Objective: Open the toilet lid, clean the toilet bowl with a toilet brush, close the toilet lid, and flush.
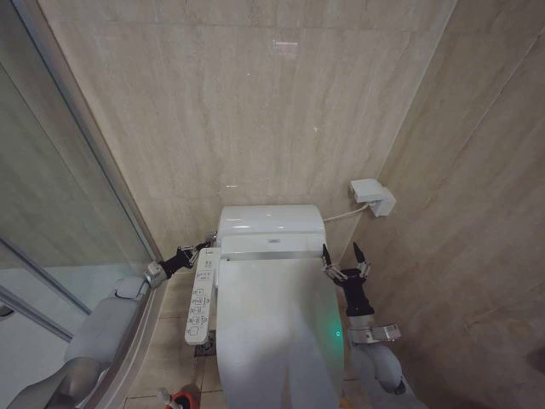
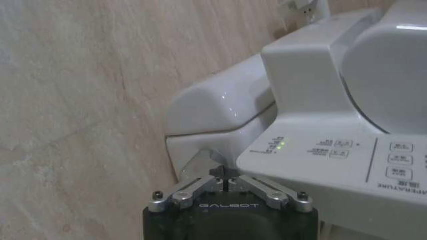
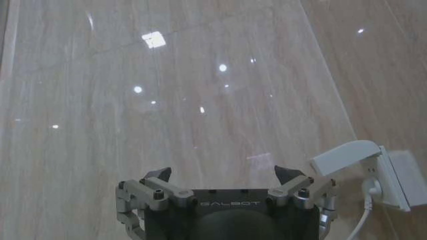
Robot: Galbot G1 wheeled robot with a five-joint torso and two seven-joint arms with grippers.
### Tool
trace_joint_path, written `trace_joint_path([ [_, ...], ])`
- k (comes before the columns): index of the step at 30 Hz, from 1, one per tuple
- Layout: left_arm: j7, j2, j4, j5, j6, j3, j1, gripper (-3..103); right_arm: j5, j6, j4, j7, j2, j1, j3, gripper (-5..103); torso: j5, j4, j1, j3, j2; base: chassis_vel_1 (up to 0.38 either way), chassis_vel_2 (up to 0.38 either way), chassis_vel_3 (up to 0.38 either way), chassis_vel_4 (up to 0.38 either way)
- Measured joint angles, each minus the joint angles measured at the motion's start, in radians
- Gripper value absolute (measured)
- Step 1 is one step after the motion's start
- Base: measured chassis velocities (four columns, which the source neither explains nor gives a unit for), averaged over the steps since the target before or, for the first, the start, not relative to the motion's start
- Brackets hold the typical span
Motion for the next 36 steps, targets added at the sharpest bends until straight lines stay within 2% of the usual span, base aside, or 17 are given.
trace_joint_path([
  [5, -0.025, -0.002, 0.012, 0.018, 0.0, 0.017, -0.006, 0, 0.001, 0.002, -0.001, 0.0, 0.001, -0.003, 0.0, 100, -0.0004, -0.0003, 0.0, 0.0, 0.0, 0.0, 0.0, 0.0, 0.0],
  [17, -0.129, -0.013, 0.038, 0.055, 0.003, 0.057, -0.021, 0, 0.004, 0.004, -0.005, -0.001, 0.003, -0.005, 0.002, 100, -0.0005, -0.0002, 0.0, 0.0, 0.0, 0.0, 0.0, 0.0, 0.0],
  [36, -0.161, -0.015, 0.044, 0.059, 0.006, 0.065, -0.025, 0, 0.006, 0.007, -0.006, -0.001, 0.001, -0.008, 0.003, 100, -0.0002, -0.0004, 0.0, 0.0, 0.0, 0.0, 0.0, 0.0, 0.0],
])
